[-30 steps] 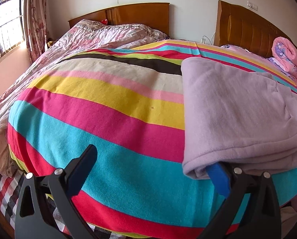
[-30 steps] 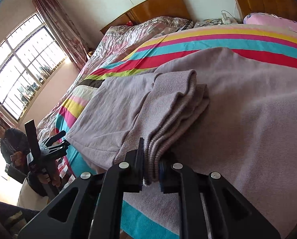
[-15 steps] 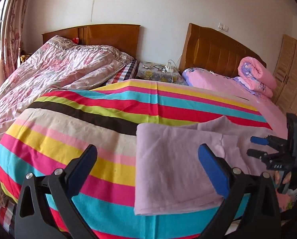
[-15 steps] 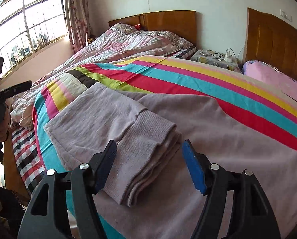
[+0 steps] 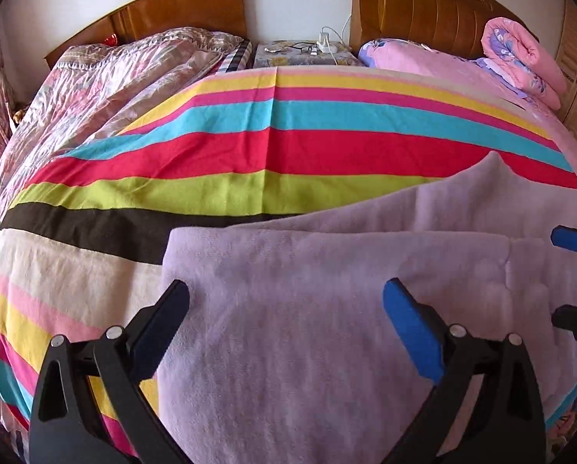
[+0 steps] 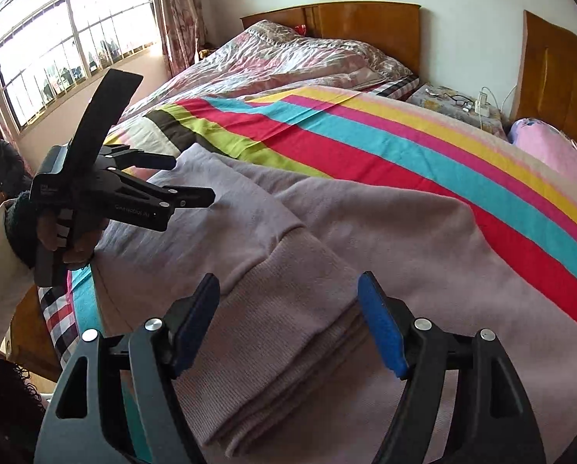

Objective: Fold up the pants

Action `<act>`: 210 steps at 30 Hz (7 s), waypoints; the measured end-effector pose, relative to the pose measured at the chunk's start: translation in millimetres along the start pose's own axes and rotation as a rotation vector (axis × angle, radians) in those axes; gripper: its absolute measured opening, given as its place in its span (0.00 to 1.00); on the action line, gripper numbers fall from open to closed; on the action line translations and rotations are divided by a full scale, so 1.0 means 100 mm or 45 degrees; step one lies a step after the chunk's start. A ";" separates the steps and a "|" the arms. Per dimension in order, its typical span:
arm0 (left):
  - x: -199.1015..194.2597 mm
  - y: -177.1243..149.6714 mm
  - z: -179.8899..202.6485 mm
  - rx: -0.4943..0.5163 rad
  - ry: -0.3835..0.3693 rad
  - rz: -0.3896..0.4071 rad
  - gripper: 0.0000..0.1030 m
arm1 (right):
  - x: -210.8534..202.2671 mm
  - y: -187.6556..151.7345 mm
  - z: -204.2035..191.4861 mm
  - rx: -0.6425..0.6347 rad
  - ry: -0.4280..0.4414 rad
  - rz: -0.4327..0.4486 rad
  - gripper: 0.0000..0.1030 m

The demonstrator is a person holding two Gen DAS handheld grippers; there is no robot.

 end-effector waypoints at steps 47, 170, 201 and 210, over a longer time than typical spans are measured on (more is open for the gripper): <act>0.90 -0.10 2.99 0.479 -0.169 0.000 0.99 | -1.78 -1.89 0.63 0.516 -0.394 -0.033 0.86; -0.48 -0.78 0.10 -0.541 -0.674 -0.347 0.45 | -0.91 -1.27 -0.63 0.164 -0.255 0.052 0.75; -1.67 -0.40 -0.70 -0.391 -0.313 0.299 0.74 | -0.94 -0.76 -0.52 0.144 0.096 0.177 0.75; -0.58 -0.75 0.17 -0.131 -0.310 -0.054 0.57 | -0.08 -0.54 -0.87 -0.173 0.054 -0.012 0.73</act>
Point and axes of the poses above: each gripper's, at about its wrist camera, not at the fingertips, and x roughly the way its jaws point, z to its right, y to its top, the point moved 10 cm from there along x, roughly the way its jaws point, and after that the axes turned 14 degrees about -x, right-handed, at the moved point
